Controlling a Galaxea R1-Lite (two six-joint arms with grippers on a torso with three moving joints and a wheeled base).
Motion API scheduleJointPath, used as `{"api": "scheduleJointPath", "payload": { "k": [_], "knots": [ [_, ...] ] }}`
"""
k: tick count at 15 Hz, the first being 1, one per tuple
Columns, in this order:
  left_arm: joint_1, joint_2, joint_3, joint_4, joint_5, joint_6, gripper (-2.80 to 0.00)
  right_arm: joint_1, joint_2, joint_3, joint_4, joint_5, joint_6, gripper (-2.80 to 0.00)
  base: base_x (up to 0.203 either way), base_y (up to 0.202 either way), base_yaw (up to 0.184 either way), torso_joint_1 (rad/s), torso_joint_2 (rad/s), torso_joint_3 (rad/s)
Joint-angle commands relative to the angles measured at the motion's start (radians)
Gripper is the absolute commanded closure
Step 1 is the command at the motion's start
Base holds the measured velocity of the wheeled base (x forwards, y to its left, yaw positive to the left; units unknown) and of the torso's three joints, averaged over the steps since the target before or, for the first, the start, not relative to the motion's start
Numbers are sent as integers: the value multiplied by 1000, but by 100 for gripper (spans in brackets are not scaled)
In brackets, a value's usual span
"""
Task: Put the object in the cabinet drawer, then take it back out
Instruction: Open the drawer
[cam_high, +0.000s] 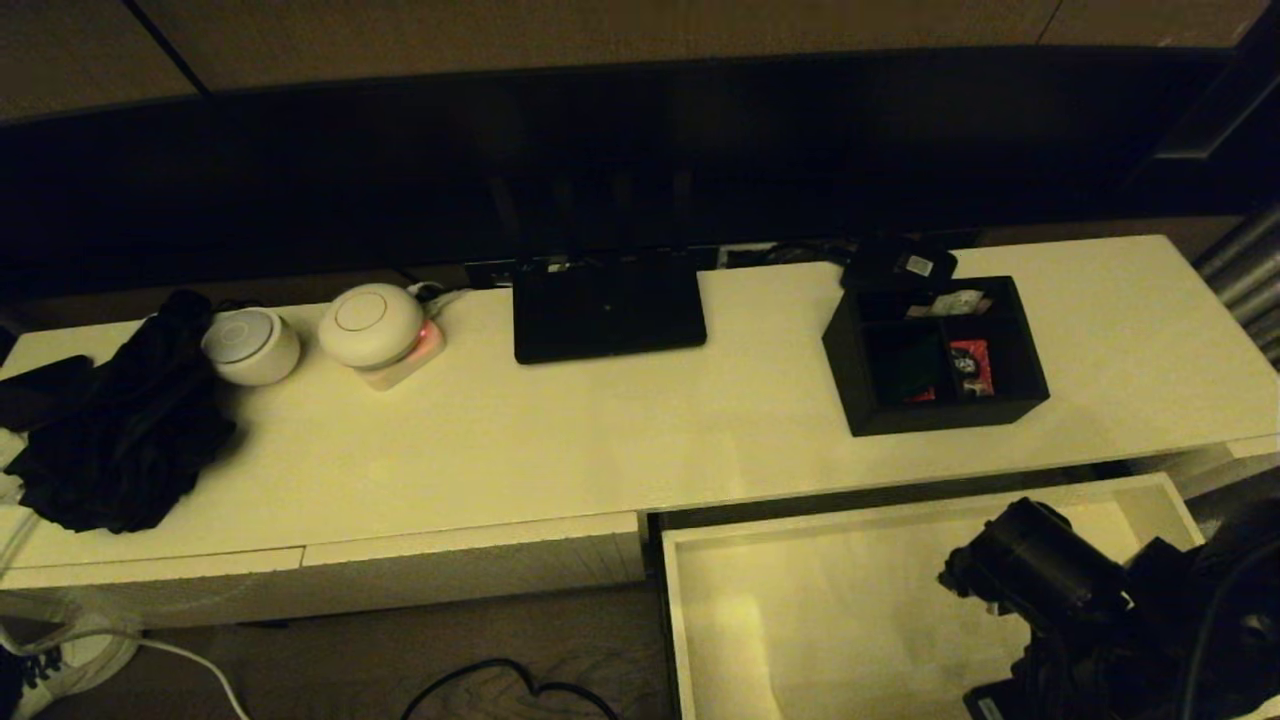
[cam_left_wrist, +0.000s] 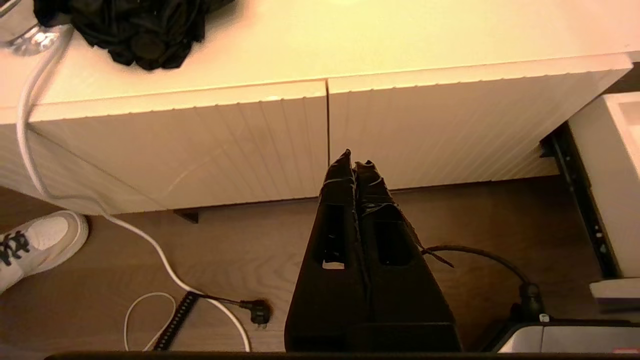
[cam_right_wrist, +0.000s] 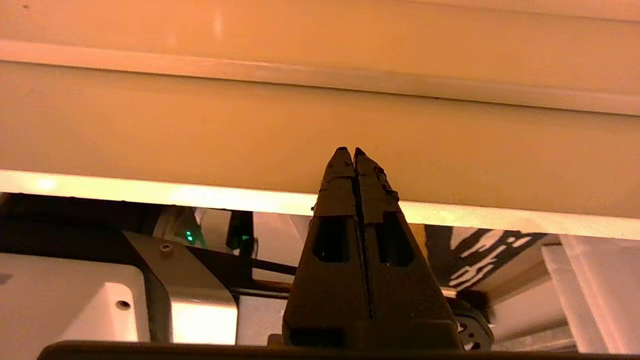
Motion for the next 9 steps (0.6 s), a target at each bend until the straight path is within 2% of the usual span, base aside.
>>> {"api": "scheduleJointPath", "payload": {
  "k": [1,5,9],
  "knots": [
    [0,0,3,0,1,0,0,-9,-22,24,-24,-13,1,0,0,0,0,0,0,0],
    [0,0,3,0,1,0,0,-9,-48,22,-43,-15,4,0,0,0,0,0,0,0],
    [0,0,3,0,1,0,0,-10,-185,3,-58,-32,5,0,0,0,0,0,0,0]
  ]
}}
